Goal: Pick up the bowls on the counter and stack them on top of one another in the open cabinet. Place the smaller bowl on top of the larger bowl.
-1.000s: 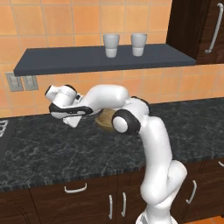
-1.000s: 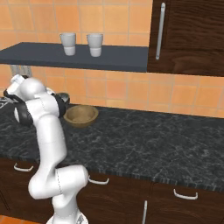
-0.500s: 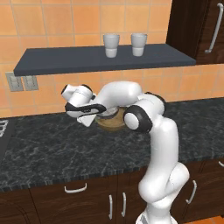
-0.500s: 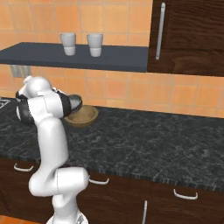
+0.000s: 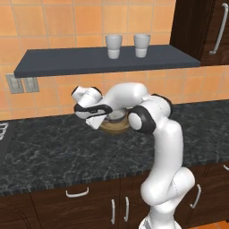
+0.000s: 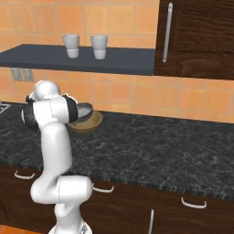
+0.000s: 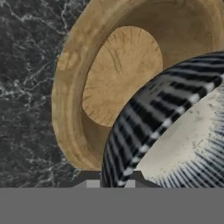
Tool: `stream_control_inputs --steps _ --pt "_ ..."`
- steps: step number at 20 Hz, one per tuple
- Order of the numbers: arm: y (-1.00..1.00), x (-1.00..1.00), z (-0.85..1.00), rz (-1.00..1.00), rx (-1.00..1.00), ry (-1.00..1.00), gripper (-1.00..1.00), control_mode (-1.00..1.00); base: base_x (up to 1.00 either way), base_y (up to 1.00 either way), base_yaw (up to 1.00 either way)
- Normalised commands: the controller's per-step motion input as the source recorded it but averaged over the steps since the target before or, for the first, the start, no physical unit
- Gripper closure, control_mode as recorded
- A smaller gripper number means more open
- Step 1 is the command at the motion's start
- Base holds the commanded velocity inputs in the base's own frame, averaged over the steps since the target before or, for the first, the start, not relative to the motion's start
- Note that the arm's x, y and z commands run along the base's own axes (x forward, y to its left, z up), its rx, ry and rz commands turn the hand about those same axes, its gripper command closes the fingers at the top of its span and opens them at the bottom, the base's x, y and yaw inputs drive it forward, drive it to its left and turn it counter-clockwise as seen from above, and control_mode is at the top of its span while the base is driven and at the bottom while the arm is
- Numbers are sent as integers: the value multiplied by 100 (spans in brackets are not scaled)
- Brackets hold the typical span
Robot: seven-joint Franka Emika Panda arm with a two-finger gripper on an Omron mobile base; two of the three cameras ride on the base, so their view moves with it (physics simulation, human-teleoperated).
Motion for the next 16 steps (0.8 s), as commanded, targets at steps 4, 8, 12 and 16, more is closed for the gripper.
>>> stream_control_inputs --steps 4,8,12,16 --pt "-14 6 -26 0 0 13 100 -100 0 0 0" --pt "-1 10 -29 0 0 7 100 -100 0 0 0" --pt "0 27 -13 0 0 3 100 -100 0 0 0" --pt "0 21 3 0 1 6 -100 -100 0 0 0"
